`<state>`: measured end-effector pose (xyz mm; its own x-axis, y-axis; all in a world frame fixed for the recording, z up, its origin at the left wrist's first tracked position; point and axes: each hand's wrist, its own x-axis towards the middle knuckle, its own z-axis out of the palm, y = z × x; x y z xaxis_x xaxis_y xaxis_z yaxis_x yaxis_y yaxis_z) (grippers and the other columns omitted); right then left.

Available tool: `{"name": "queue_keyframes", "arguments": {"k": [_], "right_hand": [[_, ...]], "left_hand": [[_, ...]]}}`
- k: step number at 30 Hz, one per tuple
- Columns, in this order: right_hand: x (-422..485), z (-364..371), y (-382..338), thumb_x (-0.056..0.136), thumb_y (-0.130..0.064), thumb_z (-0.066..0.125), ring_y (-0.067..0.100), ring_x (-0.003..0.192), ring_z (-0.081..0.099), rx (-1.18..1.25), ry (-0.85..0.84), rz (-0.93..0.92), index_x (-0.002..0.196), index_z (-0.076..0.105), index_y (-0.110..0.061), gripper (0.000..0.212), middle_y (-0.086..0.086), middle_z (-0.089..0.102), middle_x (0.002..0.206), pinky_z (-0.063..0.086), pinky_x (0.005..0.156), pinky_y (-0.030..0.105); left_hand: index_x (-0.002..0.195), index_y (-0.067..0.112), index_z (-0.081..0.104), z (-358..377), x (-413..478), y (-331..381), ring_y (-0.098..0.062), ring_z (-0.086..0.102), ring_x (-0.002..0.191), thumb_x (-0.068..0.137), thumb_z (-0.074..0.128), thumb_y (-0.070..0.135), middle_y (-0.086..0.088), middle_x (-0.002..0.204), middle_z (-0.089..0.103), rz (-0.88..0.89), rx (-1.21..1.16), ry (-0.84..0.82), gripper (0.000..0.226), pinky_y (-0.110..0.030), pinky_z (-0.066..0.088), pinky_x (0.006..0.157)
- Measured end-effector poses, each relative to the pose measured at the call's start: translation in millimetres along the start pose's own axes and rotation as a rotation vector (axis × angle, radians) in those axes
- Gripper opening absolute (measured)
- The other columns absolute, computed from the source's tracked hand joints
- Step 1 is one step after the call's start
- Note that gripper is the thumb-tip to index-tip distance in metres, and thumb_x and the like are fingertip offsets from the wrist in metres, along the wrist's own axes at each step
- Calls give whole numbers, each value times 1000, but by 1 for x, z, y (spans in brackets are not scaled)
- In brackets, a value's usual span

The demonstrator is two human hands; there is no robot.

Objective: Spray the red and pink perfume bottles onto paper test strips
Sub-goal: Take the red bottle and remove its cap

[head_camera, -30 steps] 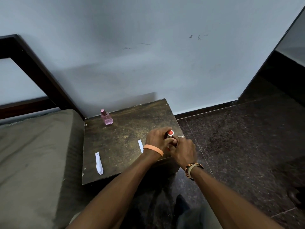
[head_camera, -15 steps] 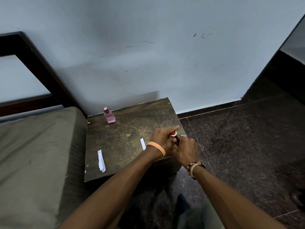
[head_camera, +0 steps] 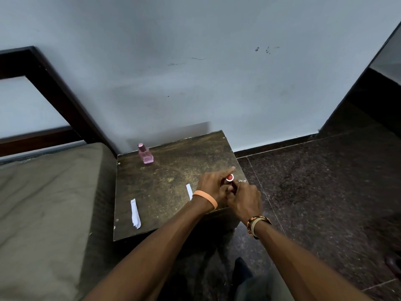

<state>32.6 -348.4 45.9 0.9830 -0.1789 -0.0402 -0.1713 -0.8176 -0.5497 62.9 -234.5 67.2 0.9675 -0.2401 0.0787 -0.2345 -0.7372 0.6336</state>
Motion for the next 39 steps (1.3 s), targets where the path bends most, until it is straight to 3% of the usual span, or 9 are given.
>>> {"name": "queue_keyframes", "arguments": {"k": [6, 9, 13, 20, 24, 28, 30, 34, 39], "right_hand": [[0, 1, -2, 80, -29, 68, 25, 64, 63, 13, -3, 55, 74, 65, -18, 12, -3, 54, 60, 36, 50, 24], [0, 2, 0, 81, -22, 66, 25, 63, 62, 8, -8, 19, 73, 62, -18, 10, 0, 59, 64, 47, 52, 31], [2, 4, 2, 83, -28, 69, 29, 72, 67, 3, 1, 13, 84, 69, -16, 12, 8, 69, 77, 56, 63, 37], [-1, 5, -1, 80, -34, 77, 24, 70, 68, 27, 37, 34, 82, 71, -16, 18, 2, 67, 72, 43, 55, 26], [-2, 3, -2, 82, -33, 72, 25, 69, 67, 24, 16, 15, 83, 70, -20, 13, 2, 66, 71, 52, 56, 32], [0, 3, -1, 83, -25, 67, 29, 69, 68, -3, 39, -27, 89, 71, -20, 9, 8, 69, 73, 53, 57, 31], [0, 4, -1, 84, -28, 68, 29, 71, 69, -2, 26, -10, 90, 71, -18, 12, 8, 69, 77, 58, 61, 36], [-1, 5, -1, 81, -33, 75, 27, 73, 69, 10, 30, 10, 90, 72, -20, 17, 7, 70, 78, 54, 59, 32], [0, 4, -1, 81, -25, 72, 26, 70, 67, -4, 21, -7, 85, 70, -20, 6, 2, 63, 70, 49, 58, 29]], "left_hand": [[104, 16, 73, 3, -2, -4, -25, 70, 86, 77, 72, 8, -7, 94, 75, -31, -64, 101, 28, -36, 54, 82], [107, 18, 72, 7, -4, -1, -23, 69, 87, 76, 72, 8, -6, 94, 75, -42, -69, 134, 33, -35, 53, 83], [123, 18, 64, 1, 1, -2, -27, 66, 95, 82, 65, 6, -10, 104, 72, 52, 14, -18, 43, -36, 50, 86], [91, 19, 74, 1, 0, -5, -12, 69, 76, 71, 80, 32, 2, 82, 75, -75, -69, 187, 24, -30, 54, 72], [95, 18, 73, 2, -3, -7, -14, 70, 80, 68, 83, 24, 0, 87, 75, -53, -115, 167, 30, -34, 55, 75], [130, 21, 57, 0, -5, -7, -20, 64, 102, 70, 81, 21, -6, 116, 69, -13, -60, 55, 64, -33, 50, 94], [139, 23, 47, 2, -6, -6, -22, 58, 109, 77, 72, 12, -8, 122, 65, -13, -55, -19, 67, -35, 46, 98], [121, 20, 64, 1, -3, -6, -21, 65, 99, 79, 73, 15, -5, 111, 71, -55, -90, 70, 43, -40, 51, 90], [121, 22, 64, -2, -2, -10, -19, 66, 100, 71, 80, 29, -2, 111, 71, -5, -28, 72, 53, -34, 51, 91]]}}
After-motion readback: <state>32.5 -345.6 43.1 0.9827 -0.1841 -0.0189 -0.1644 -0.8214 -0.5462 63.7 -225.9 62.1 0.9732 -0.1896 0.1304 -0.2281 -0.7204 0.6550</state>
